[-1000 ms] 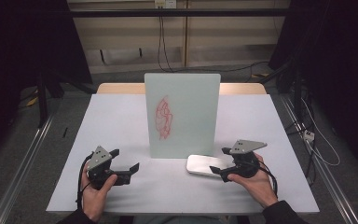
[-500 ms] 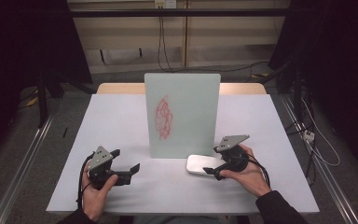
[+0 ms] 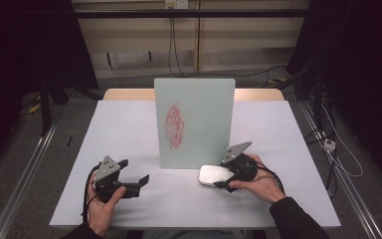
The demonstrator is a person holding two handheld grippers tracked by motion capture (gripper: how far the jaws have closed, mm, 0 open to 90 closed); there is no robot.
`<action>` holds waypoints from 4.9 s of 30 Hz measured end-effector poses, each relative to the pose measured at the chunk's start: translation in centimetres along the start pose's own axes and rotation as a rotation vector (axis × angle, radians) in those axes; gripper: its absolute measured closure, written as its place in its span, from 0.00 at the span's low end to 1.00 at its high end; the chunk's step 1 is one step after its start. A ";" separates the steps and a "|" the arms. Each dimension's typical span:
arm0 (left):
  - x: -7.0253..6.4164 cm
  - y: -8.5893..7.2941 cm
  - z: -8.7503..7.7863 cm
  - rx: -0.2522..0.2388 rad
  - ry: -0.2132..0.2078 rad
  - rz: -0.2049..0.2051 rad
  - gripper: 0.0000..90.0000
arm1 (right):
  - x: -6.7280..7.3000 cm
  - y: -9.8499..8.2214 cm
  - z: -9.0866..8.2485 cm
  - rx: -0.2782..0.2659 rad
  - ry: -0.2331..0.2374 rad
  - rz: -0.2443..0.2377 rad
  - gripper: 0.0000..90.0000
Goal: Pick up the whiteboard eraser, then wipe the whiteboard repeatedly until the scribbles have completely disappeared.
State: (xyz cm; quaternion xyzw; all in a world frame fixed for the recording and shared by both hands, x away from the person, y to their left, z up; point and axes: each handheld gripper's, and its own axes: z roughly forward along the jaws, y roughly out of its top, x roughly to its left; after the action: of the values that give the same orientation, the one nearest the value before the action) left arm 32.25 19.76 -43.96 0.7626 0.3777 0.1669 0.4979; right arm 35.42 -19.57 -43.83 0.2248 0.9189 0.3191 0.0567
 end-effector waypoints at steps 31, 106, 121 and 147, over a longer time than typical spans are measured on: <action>0.1 0.0 0.1 0.001 -0.004 0.001 0.06 | 0.1 0.5 0.3 0.072 0.027 -0.092 0.35; 0.1 -0.2 0.0 0.008 0.003 -0.001 0.06 | 3.7 1.0 -3.0 -0.299 -0.213 -0.029 0.35; 0.1 -0.2 -0.1 0.013 -0.003 0.007 0.06 | 4.2 3.0 -2.7 -0.340 -0.293 -0.110 0.35; -0.1 -0.1 -0.2 0.009 -0.001 0.015 0.06 | 5.1 7.8 -2.2 -0.383 -0.493 -0.269 0.35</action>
State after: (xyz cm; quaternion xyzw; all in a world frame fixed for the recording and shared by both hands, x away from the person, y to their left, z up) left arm 32.02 19.77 -43.96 0.7676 0.3726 0.1688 0.4934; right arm 33.30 -13.07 -37.13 0.1572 0.8222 0.4117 0.3601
